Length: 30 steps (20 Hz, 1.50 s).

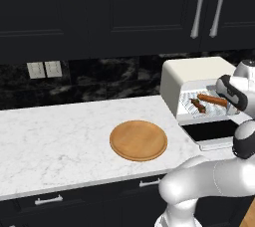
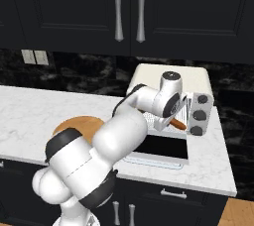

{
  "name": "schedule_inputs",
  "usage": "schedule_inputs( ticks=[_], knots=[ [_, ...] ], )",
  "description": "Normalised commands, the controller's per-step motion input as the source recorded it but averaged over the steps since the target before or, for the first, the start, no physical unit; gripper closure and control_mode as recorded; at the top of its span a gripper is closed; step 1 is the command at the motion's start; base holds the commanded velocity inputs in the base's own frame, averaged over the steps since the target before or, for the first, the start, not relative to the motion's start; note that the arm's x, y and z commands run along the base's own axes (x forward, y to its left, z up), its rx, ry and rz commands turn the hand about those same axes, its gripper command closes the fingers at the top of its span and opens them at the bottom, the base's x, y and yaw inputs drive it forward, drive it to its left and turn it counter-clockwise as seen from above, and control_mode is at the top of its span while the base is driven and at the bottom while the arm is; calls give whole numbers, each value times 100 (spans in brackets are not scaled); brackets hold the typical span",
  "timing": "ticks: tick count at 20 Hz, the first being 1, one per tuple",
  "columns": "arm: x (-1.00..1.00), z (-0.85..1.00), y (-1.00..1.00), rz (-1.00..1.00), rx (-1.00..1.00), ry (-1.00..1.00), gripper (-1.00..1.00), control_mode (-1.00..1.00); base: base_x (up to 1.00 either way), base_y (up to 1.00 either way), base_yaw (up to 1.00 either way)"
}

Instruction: Pick up the kebab skewer and baguette bread, and place them inside the toaster oven. Close the toaster oven door and start by setting the timer.

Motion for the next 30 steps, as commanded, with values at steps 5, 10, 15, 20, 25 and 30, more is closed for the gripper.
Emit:
schedule_inputs(
  ticks=[5, 10, 15, 20, 25, 30],
  knots=[
    [5, 0, 0, -2, 0, 0, 100, -100, 0, 0, 0],
    [4, 2, -1, 0, 0, 0, 100, -100, 0, 0, 0],
    [14, 27, -1, 0, 0, 0, 100, -100, 0, 0, 0],
    [24, 16, 1, 0, 0, 0, 100, -100, 0, 0, 0],
    [12, -4, 1, 0, 0, 0, 100, -100, 0, 0, 0],
    [1, -21, 0, 0, 0, -2, 100, -100, 0, 0, 0]
  ],
)
